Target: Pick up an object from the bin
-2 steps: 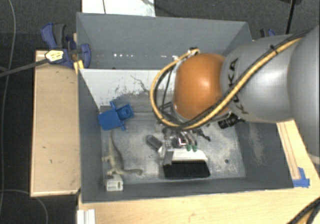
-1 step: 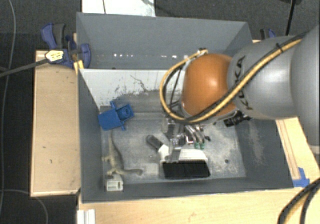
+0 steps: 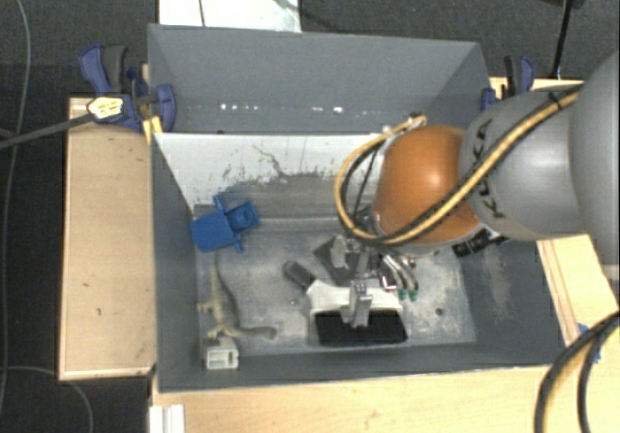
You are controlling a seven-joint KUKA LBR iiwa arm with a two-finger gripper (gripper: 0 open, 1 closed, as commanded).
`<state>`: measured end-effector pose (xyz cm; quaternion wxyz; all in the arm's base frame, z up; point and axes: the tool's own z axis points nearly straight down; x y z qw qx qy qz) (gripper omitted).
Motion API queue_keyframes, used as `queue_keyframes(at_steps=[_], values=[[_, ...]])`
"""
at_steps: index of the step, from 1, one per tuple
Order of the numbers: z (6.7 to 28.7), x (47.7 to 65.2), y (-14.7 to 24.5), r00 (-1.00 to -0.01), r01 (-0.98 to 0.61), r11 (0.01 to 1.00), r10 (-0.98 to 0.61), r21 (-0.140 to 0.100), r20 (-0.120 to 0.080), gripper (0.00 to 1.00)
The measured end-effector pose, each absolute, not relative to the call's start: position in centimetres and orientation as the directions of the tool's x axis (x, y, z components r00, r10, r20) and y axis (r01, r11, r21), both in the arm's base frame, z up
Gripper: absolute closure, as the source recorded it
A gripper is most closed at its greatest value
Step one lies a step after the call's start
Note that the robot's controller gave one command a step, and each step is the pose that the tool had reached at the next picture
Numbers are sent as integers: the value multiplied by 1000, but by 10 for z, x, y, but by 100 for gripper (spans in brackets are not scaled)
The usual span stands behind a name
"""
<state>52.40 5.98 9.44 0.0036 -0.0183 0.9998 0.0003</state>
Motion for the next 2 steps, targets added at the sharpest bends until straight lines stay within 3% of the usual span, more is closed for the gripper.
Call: queue_keyframes(at_steps=[1,2], values=[[76,504,65,-1000,-29,1000,-29,2,-3,0],[71,501,58,-987,162,987,162,3,-7,100]])
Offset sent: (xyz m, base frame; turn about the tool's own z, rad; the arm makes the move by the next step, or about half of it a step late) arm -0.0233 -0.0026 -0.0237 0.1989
